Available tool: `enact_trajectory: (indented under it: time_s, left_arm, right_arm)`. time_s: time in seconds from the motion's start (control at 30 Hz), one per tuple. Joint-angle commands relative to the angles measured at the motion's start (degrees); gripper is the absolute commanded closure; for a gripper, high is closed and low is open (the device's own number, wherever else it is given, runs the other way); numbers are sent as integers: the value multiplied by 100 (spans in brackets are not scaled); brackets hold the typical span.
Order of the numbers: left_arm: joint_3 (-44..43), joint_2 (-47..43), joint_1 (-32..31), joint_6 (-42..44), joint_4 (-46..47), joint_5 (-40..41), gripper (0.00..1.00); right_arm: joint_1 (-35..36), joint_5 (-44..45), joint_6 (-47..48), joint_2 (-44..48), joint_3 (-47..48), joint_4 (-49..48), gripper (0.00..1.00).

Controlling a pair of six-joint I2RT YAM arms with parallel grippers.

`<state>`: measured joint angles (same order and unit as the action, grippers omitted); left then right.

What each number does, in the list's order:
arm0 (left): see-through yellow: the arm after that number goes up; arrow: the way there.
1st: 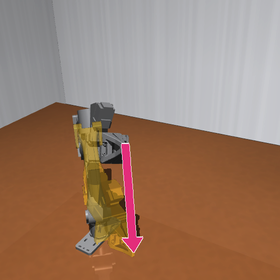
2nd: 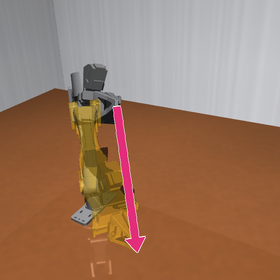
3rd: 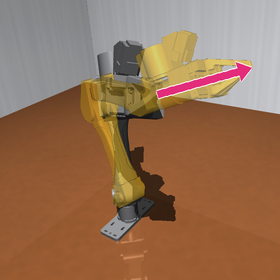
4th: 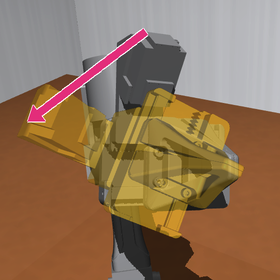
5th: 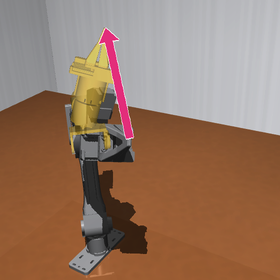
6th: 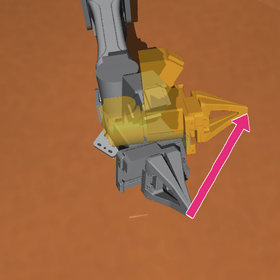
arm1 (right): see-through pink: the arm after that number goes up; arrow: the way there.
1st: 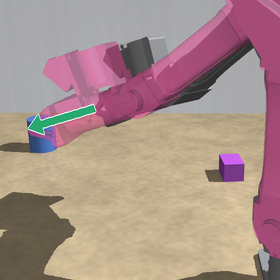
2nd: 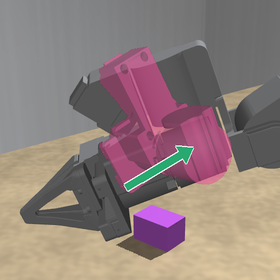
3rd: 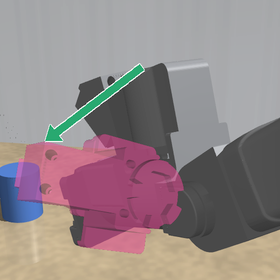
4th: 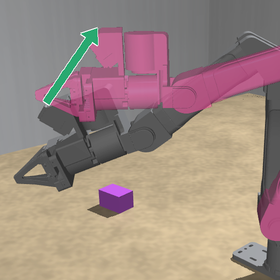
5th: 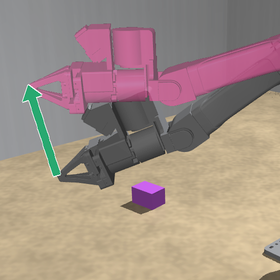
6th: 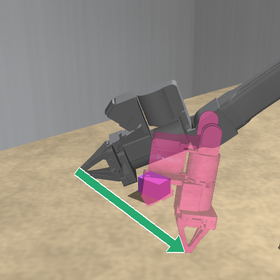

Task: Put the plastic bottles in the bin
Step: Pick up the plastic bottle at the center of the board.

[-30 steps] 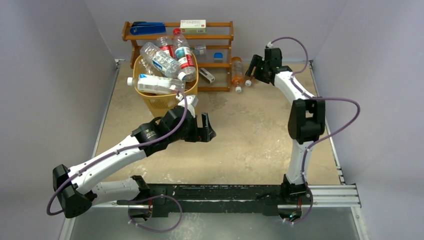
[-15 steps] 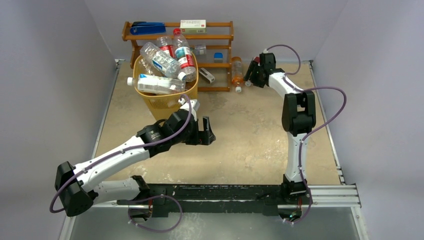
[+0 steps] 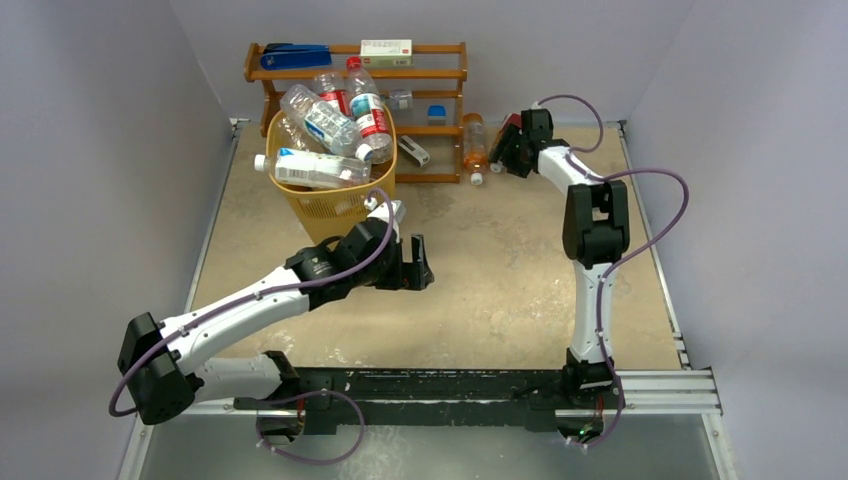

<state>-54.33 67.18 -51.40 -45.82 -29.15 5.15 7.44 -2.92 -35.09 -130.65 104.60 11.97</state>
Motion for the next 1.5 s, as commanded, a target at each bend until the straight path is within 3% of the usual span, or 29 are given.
enact_trajectory:
  time_s: [0.0, 0.3, 0.5, 0.67, 1.1, 1.47]
  left_arm:
    - [-298, 40, -11, 100, 326, -30, 11]
    - [-316, 138, -11, 109, 359, -28, 11]
    - [-307, 129, -10, 107, 329, -25, 11]
    - [-298, 68, -11, 96, 294, 17, 11]
    - [-150, -212, -6, -84, 297, 95, 11]
    - [-141, -1045, 7, -674, -38, 829, 9]
  right_arm:
    - [-91, -75, -141, -88, 274, -188, 38]
    - [-146, -195, -182, -121, 117, -370, 48]
    - [-206, -214, -119, -71, 67, -416, 68]
    - [-208, -189, 20, 239, -256, -430, 70]
    - [-122, -57, 680, 2723, -2899, -922, 72]
    - [772, 473, 1239, 4847, -3322, 125, 71]
